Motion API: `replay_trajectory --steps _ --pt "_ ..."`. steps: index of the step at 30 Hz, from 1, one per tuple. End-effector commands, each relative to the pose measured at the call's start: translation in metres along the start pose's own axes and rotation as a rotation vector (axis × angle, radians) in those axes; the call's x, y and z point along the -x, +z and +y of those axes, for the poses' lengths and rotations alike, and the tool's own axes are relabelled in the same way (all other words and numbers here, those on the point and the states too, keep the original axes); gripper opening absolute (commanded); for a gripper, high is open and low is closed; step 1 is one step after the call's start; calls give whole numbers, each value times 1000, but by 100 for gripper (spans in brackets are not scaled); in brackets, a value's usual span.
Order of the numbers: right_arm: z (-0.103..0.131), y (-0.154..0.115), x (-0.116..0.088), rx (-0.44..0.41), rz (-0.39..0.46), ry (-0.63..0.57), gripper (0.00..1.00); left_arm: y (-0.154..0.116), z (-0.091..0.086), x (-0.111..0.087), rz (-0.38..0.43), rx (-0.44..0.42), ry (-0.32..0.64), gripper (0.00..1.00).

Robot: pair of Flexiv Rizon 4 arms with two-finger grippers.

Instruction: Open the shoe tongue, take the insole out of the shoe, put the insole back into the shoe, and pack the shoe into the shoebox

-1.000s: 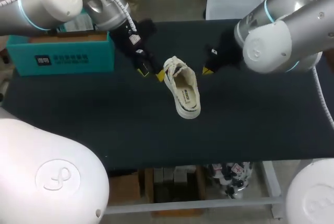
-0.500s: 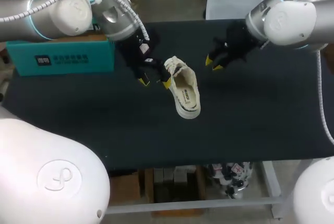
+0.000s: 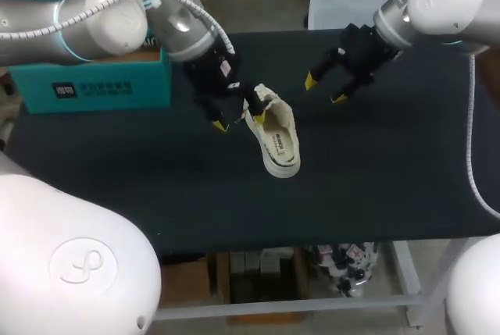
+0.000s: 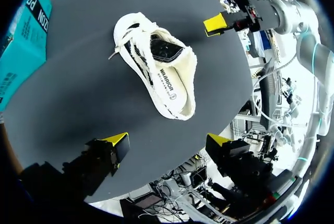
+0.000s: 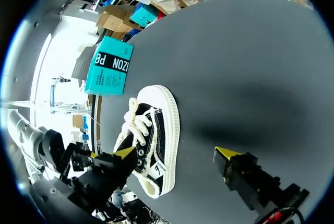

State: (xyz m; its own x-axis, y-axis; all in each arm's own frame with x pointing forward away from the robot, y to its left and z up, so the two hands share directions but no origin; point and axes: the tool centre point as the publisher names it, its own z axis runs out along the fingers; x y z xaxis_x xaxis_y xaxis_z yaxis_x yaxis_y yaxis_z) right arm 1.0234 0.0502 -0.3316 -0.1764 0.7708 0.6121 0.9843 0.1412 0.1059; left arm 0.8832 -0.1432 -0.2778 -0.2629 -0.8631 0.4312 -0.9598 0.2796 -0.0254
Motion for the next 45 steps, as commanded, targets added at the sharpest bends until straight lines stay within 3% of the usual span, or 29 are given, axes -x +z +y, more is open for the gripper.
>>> replay_trajectory --steps 1,8,18,34,37,39,40,41,45 --pt "17 -3 15 -179 34 -32 100 19 -21 0 -13 51 -77 100" --pt "35 -4 25 -169 -9 -117 100 35 -22 -3 -118 42 -148 100" --pt "44 -7 44 -155 -43 -269 100 55 -31 -4 -190 35 -218 100" --pt "38 -17 66 -92 -162 -442 100 73 -62 10 -235 13 -333 100" --pt "33 -18 71 -79 -192 -455 100 75 -66 11 -229 19 -340 76" --pt "27 -18 74 -101 -206 -443 100 76 -68 12 -228 18 -347 36" --pt "25 -18 75 -105 -205 -435 100 76 -68 12 -228 18 -348 28" --pt "25 -18 75 -105 -205 -435 100 76 -69 13 -233 12 -354 0" --pt "25 -18 75 -105 -205 -435 100 78 -72 14 -266 -8 -350 0"
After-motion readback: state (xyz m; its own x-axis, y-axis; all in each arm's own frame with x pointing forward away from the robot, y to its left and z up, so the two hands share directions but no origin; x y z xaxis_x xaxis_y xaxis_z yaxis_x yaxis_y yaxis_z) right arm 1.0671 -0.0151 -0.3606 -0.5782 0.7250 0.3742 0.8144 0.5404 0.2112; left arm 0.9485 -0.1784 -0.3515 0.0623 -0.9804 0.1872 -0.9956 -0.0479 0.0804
